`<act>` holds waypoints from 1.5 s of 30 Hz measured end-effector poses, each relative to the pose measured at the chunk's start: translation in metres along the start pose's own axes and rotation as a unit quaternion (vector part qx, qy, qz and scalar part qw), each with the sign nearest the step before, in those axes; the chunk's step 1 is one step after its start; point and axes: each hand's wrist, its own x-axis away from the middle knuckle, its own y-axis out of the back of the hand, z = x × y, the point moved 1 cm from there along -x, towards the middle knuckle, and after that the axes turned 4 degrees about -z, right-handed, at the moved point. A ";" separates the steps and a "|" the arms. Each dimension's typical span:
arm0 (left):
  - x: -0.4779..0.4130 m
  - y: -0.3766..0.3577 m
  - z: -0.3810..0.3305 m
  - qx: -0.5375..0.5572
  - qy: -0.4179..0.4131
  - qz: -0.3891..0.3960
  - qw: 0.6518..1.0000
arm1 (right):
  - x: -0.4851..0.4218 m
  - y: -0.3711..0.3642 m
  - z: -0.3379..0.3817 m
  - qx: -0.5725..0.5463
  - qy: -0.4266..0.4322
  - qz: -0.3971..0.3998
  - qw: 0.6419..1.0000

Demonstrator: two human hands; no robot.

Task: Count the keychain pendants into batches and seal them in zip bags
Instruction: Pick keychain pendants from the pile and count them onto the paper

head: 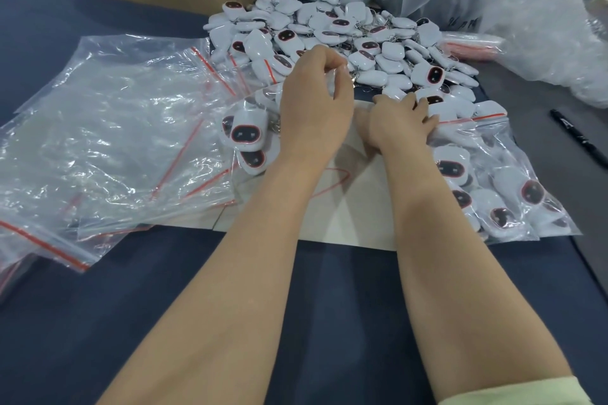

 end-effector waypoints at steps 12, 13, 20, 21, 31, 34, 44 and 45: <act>0.000 0.000 0.000 -0.006 -0.002 0.001 1.000 | 0.008 0.015 0.010 -0.437 0.072 -0.227 0.867; 0.000 0.000 0.000 -0.008 -0.002 0.001 1.000 | 0.009 0.017 0.014 -0.510 0.062 -0.204 0.833; 0.000 0.000 -0.002 -0.012 0.002 -0.001 1.000 | 0.008 0.001 0.019 -0.762 -0.082 0.070 0.639; 0.000 0.000 -0.002 -0.013 0.003 -0.001 1.000 | 0.007 0.000 0.018 -0.775 -0.093 0.079 0.621; 0.000 0.000 -0.002 -0.015 0.008 0.003 1.000 | 0.015 0.000 0.023 -0.809 -0.112 0.106 0.567; 0.000 -0.001 -0.002 -0.016 0.007 0.003 1.000 | 0.018 0.001 0.022 -0.769 -0.059 0.094 0.630; 0.000 -0.001 -0.002 -0.013 0.004 0.001 1.000 | 0.021 0.000 0.023 -0.733 -0.026 0.080 0.675; 0.000 -0.001 -0.002 -0.012 0.004 0.001 1.000 | 0.019 0.000 0.023 -0.742 -0.040 0.079 0.664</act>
